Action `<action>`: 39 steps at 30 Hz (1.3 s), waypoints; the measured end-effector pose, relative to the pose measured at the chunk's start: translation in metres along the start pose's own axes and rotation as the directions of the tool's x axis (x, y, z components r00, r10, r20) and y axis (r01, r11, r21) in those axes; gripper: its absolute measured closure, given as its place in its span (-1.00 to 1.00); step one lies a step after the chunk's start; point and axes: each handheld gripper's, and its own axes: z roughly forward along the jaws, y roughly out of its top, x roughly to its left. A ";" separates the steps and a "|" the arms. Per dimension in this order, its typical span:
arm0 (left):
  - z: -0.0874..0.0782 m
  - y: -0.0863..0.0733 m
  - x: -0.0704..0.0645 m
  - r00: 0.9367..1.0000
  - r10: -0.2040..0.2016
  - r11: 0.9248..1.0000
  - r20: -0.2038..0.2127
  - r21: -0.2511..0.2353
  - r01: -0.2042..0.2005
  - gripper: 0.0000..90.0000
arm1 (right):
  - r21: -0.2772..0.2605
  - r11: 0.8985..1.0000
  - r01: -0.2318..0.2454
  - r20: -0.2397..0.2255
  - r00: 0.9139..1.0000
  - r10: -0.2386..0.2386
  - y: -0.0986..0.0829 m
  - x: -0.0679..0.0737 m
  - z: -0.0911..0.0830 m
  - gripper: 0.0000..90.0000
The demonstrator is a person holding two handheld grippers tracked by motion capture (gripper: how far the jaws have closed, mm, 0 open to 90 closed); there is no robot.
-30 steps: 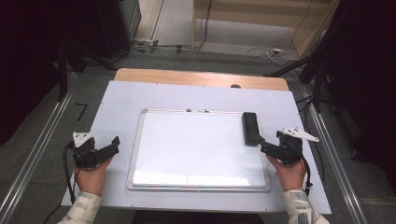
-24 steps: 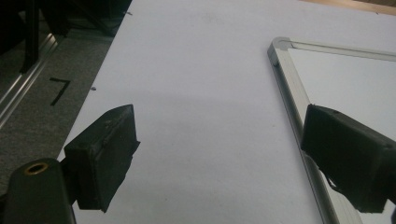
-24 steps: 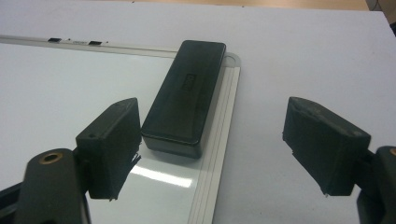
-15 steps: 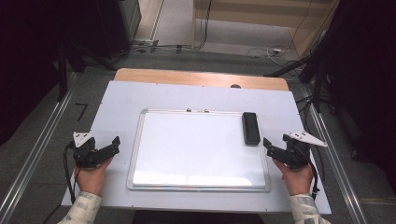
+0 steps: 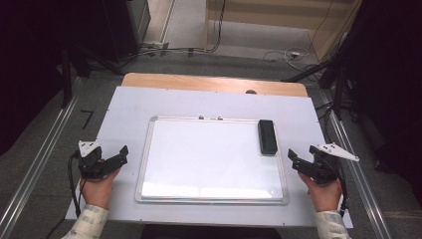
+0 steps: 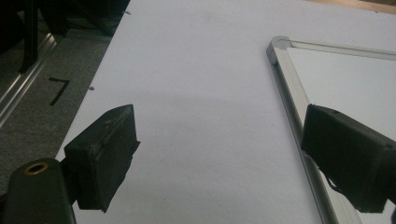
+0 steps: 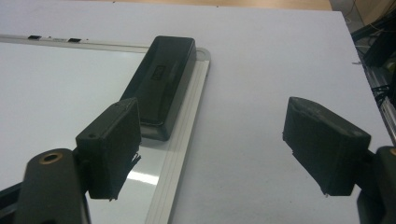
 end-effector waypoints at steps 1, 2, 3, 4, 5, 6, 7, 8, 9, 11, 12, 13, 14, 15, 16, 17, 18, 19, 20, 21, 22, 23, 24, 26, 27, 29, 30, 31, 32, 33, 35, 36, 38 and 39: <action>0.000 0.000 0.000 1.000 0.002 1.000 0.000 0.001 -0.002 -0.75 | -0.002 1.000 0.002 0.000 1.000 -0.002 0.000 -0.001 -0.001 -0.59; 0.000 0.000 0.000 1.000 0.001 1.000 0.000 0.002 -0.001 -0.75 | -0.003 1.000 0.003 0.002 1.000 -0.003 -0.001 -0.002 -0.002 -0.59; 0.000 0.000 0.000 1.000 0.001 1.000 0.000 0.001 -0.001 -0.75 | -0.001 1.000 0.001 0.004 1.000 -0.001 -0.001 -0.003 -0.002 -0.59; 0.000 0.000 0.000 1.000 0.001 1.000 0.000 0.001 -0.001 -0.75 | -0.002 1.000 0.002 0.005 1.000 -0.002 -0.002 -0.004 -0.003 -0.59; 0.000 0.000 0.000 1.000 0.001 1.000 -0.001 0.002 -0.001 -0.75 | -0.003 1.000 -0.001 0.007 1.000 0.001 -0.003 -0.005 -0.004 -0.59; 0.000 0.000 0.000 1.000 0.001 1.000 -0.001 0.002 -0.001 -0.75 | -0.002 1.000 0.000 0.008 1.000 0.000 -0.003 -0.006 -0.004 -0.59; 0.000 0.000 0.000 1.000 0.002 1.000 0.000 0.002 -0.002 -0.75 | -0.004 1.000 0.001 0.009 1.000 -0.001 -0.004 -0.007 -0.005 -0.59; 0.000 0.000 0.000 1.000 0.001 1.000 0.000 0.002 -0.001 -0.75 | -0.003 1.000 0.001 0.013 1.000 -0.001 -0.004 -0.007 -0.006 -0.59; 0.000 0.000 0.000 1.000 0.001 1.000 0.000 0.001 -0.001 -0.75 | -0.003 1.000 0.000 0.012 1.000 0.000 -0.005 -0.008 -0.007 -0.59; 0.000 0.000 0.000 1.000 0.001 1.000 -0.001 0.002 -0.001 -0.75 | -0.006 1.000 -0.002 0.017 1.000 0.002 -0.006 -0.011 -0.009 -0.59; 0.001 0.000 0.000 1.000 0.001 1.000 0.000 0.002 -0.001 -0.75 | -0.006 1.000 -0.003 0.020 1.000 0.003 -0.006 -0.012 -0.009 -0.59; 0.001 0.000 0.000 1.000 0.001 1.000 -0.001 0.002 -0.001 -0.75 | -0.006 1.000 -0.007 0.021 1.000 0.008 -0.007 -0.013 -0.010 -0.59; 0.001 0.000 0.000 1.000 0.001 1.000 -0.001 0.002 -0.001 -0.75 | -0.006 1.000 -0.009 0.023 1.000 0.009 -0.008 -0.015 -0.011 -0.59; 0.001 0.000 0.000 1.000 0.001 1.000 -0.001 0.003 -0.001 -0.75 | -0.007 1.000 -0.009 0.025 1.000 0.009 -0.008 -0.016 -0.012 -0.59; 0.001 0.000 -0.001 1.000 0.001 1.000 -0.001 0.003 -0.001 -0.75 | -0.006 1.000 -0.011 0.023 1.000 0.011 -0.009 -0.017 -0.013 -0.59; 0.001 0.000 -0.001 1.000 0.002 1.000 0.000 0.004 -0.002 -0.75 | -0.005 1.000 -0.011 0.023 1.000 0.011 -0.010 -0.018 -0.013 -0.59; 0.001 -0.001 -0.001 1.000 0.002 1.000 0.000 0.003 -0.002 -0.75 | -0.006 1.000 -0.011 0.026 1.000 0.011 -0.010 -0.019 -0.014 -0.59; 0.001 -0.001 -0.001 1.000 0.002 1.000 -0.001 0.004 -0.002 -0.75 | -0.005 1.000 -0.009 0.026 1.000 0.009 -0.011 -0.019 -0.015 -0.59; 0.001 -0.001 -0.001 1.000 0.002 1.000 -0.001 0.004 -0.002 -0.75 | -0.003 1.000 -0.006 0.028 1.000 0.006 -0.011 -0.020 -0.015 -0.59; 0.001 -0.001 -0.001 1.000 0.002 1.000 -0.001 0.004 -0.002 -0.75 | -0.003 1.000 -0.008 0.029 1.000 0.008 -0.012 -0.020 -0.016 -0.59; 0.001 -0.001 -0.001 1.000 0.003 1.000 -0.001 0.004 -0.003 -0.75 | -0.003 1.000 -0.006 0.028 1.000 0.007 -0.012 -0.021 -0.016 -0.59; 0.001 -0.001 -0.001 1.000 0.002 1.000 -0.001 0.004 -0.002 -0.75 | -0.003 1.000 -0.005 0.032 0.999 0.005 -0.013 -0.022 -0.017 -0.59; 0.001 -0.001 -0.001 1.000 0.002 1.000 -0.001 0.004 -0.002 -0.75 | -0.003 1.000 -0.006 0.033 0.999 0.006 -0.013 -0.023 -0.017 -0.59; 0.001 -0.001 -0.001 1.000 0.001 1.000 -0.001 0.003 -0.001 -0.75 | -0.001 1.000 -0.007 0.036 0.999 0.007 -0.014 -0.024 -0.018 -0.59; 0.001 -0.001 -0.001 1.000 0.002 1.000 -0.001 0.004 -0.002 -0.75 | 0.001 1.000 -0.007 0.040 0.999 0.006 -0.015 -0.025 -0.019 -0.59; 0.001 -0.001 -0.001 1.000 0.002 1.000 0.000 0.003 -0.002 -0.75 | 0.005 1.000 -0.012 0.043 0.999 0.012 -0.016 -0.027 -0.019 -0.59; 0.001 -0.001 -0.001 1.000 0.002 1.000 0.000 0.003 -0.002 -0.75 | 0.006 1.000 -0.013 0.045 0.999 0.013 -0.016 -0.028 -0.019 -0.59; 0.001 0.000 -0.001 1.000 0.001 1.000 0.000 0.003 -0.001 -0.75 | 0.008 1.000 -0.016 0.045 0.999 0.016 -0.017 -0.028 -0.020 -0.59; 0.001 0.000 0.000 1.000 0.000 1.000 0.000 0.003 0.000 -0.75 | 0.009 1.000 -0.017 0.047 0.999 0.017 -0.017 -0.029 -0.020 -0.59; 0.001 0.000 0.000 1.000 0.001 1.000 -0.001 0.003 -0.001 -0.75 | 0.010 1.000 -0.019 0.050 0.999 0.018 -0.018 -0.030 -0.021 -0.59; 0.001 0.000 0.000 1.000 0.001 1.000 -0.001 0.004 -0.001 -0.75 | 0.013 1.000 -0.018 0.055 0.998 0.018 -0.019 -0.032 -0.022 -0.59; 0.001 -0.001 -0.001 1.000 0.001 1.000 0.000 0.004 -0.001 -0.75 | 0.013 1.000 -0.017 0.057 0.998 0.016 -0.020 -0.034 -0.022 -0.59; 0.001 -0.001 -0.001 1.000 0.001 1.000 0.000 0.004 -0.001 -0.75 | 0.016 1.000 -0.020 0.065 0.998 0.019 -0.021 -0.036 -0.023 -0.59; 0.001 -0.001 -0.001 1.000 0.002 1.000 0.001 0.003 -0.002 -0.75 | 0.017 1.000 -0.019 0.069 0.997 0.018 -0.022 -0.037 -0.024 -0.59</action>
